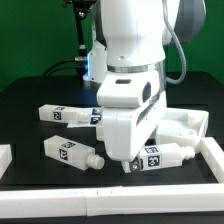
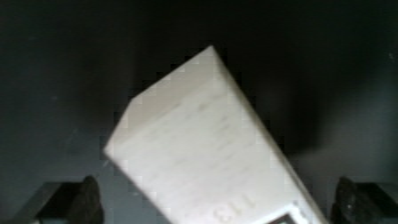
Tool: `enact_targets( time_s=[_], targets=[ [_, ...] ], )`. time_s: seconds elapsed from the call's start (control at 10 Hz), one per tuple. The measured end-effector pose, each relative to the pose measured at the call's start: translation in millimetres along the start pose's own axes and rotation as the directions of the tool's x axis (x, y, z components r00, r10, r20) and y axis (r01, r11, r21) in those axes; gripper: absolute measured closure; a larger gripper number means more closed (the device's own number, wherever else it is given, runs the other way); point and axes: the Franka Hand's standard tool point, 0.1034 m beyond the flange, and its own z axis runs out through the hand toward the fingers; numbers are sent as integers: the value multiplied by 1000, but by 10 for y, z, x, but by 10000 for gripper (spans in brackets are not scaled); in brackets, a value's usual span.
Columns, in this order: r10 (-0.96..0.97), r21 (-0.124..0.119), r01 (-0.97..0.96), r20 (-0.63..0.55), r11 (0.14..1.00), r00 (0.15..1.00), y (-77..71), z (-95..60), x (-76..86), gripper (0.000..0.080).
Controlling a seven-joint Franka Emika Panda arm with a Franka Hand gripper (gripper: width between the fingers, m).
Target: Assemble desk
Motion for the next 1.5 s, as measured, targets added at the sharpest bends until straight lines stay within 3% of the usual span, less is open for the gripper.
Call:
enact_targets(
  time_s=[0.4,0.6,0.7,0.8,1.0,1.2,1.3,1.4,1.5],
  targets=[
    [1,6,-1,3,1000,1000,-40,18,-13,150],
    [1,7,-1,3,1000,1000,-42,21,-16,412],
    [2,7,-2,3,1000,1000,-43,22,-17,412],
    [2,7,-2,3,1000,1000,-42,22,-17,517],
    [-22,12,22,8,1000,1000,-27,-14,-56,517],
    [-94,47,92,35,995,995,-15,-518,-340,517],
    [-108,47,106,40,993,993,-57,-742,-533,517],
    [-105,32,103,41,994,994,-60,-839,-686,517],
    [-105,8,105,34,994,994,8,-830,-678,515]
  ],
)
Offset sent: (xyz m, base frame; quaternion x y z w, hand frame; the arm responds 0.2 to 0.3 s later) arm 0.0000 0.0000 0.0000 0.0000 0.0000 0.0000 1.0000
